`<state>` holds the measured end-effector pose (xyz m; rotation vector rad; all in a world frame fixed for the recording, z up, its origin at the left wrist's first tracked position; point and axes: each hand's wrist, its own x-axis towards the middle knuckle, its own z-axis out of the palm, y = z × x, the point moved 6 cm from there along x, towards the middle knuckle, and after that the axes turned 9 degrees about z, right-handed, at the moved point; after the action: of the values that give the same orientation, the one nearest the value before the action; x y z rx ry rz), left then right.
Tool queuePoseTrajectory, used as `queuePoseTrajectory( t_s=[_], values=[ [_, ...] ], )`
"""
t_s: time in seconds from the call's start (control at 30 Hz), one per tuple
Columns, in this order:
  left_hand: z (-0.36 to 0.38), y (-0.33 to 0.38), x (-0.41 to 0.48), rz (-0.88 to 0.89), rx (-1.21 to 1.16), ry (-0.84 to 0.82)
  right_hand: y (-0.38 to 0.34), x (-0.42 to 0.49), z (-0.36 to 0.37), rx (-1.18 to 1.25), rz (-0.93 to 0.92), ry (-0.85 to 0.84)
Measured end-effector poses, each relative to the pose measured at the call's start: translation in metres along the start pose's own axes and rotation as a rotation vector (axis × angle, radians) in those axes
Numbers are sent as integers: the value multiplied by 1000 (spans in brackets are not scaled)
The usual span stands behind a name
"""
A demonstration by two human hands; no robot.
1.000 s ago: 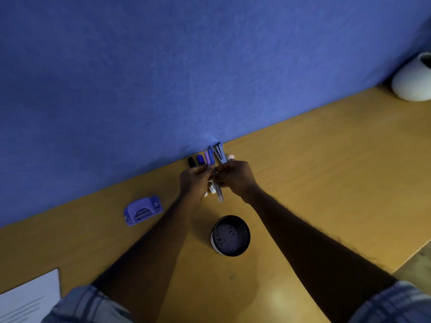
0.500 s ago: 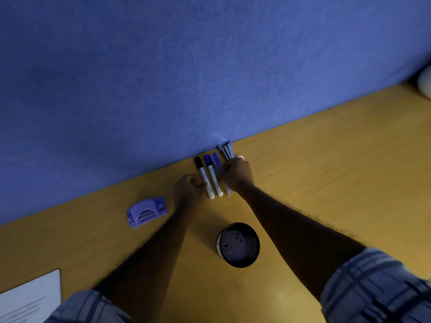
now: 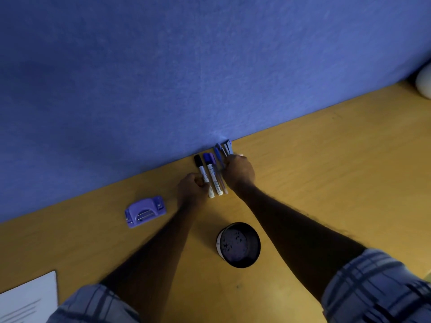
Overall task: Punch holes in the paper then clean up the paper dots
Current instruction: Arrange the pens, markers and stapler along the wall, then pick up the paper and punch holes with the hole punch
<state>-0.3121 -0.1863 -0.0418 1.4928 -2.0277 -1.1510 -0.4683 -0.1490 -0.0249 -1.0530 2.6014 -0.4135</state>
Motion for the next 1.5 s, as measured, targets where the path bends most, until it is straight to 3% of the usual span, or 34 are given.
queuePoseTrajectory(
  t_s=[0.5,0.7,0.87,1.03,1.27,1.5],
  values=[
    [-23,10,-11,51,43,7,-3,-16,-18,-12,-29,-37],
    [-54,13,-32,123,98,-11,-31,-47,-37,-110,-179,-49],
    [-91,6,-69,269,286,-2,-55,-87,-47,-230,-305,-70],
    [-134,-14,-114,345,483,31,-78,-135,-46,-201,-417,-106],
    [-176,-74,-175,223,668,-30,-98,-203,-25,-193,-468,-178],
    [-208,-142,-241,104,704,-75,-100,-260,21,-295,-521,-252]
  ],
)
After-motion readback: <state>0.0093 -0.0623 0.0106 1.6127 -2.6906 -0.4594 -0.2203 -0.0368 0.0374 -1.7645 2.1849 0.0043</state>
